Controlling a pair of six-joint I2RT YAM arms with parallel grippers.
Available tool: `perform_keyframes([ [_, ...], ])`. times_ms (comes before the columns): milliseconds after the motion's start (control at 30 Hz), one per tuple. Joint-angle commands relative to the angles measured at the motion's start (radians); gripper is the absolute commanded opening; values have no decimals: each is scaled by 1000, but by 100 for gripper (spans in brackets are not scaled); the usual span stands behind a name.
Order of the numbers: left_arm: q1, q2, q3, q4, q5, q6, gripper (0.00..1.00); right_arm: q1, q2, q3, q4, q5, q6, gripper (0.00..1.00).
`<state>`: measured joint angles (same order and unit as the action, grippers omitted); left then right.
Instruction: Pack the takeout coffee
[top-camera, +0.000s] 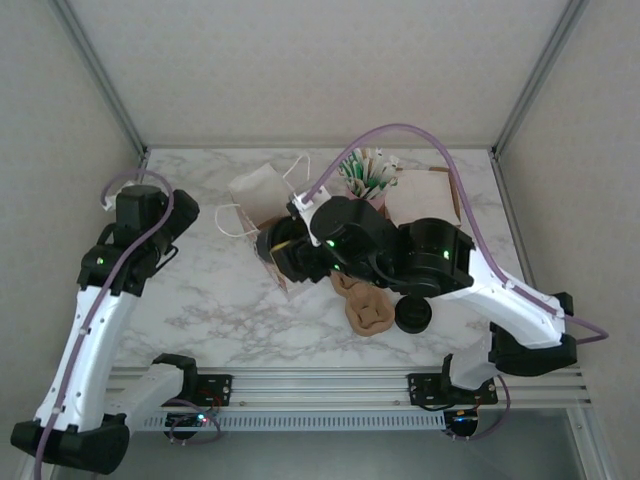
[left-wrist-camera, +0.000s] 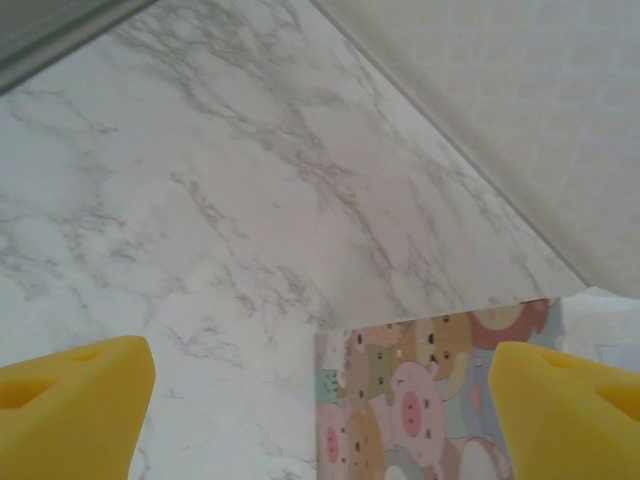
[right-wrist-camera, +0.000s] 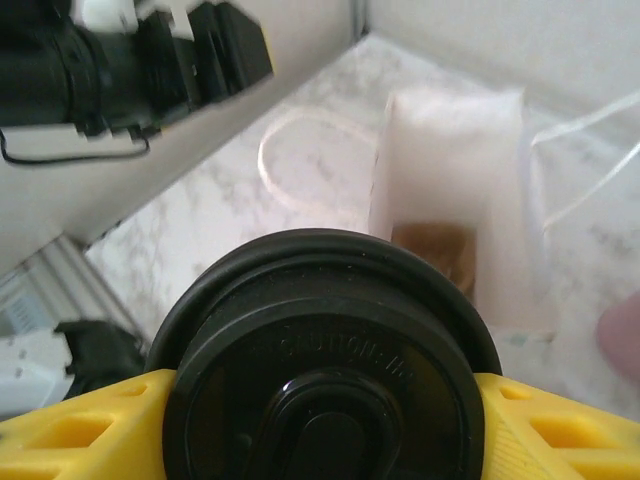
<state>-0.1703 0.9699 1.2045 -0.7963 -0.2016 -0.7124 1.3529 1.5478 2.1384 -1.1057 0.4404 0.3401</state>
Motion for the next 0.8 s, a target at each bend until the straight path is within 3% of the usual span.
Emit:
perform_keyframes([
  [0, 29, 40, 34, 39, 95, 45, 87, -10, 106, 120, -12, 161, -113, 64],
  [167, 85, 139, 42, 75, 207, 71, 87, -85, 279, 307, -53, 189, -192, 64],
  [300, 106, 207, 35, 130, 205, 90, 87, -147, 412, 442, -105, 150, -208, 64],
  [767, 125, 471, 149, 218, 248, 197, 87, -284, 584, 454, -121, -74, -184, 64],
])
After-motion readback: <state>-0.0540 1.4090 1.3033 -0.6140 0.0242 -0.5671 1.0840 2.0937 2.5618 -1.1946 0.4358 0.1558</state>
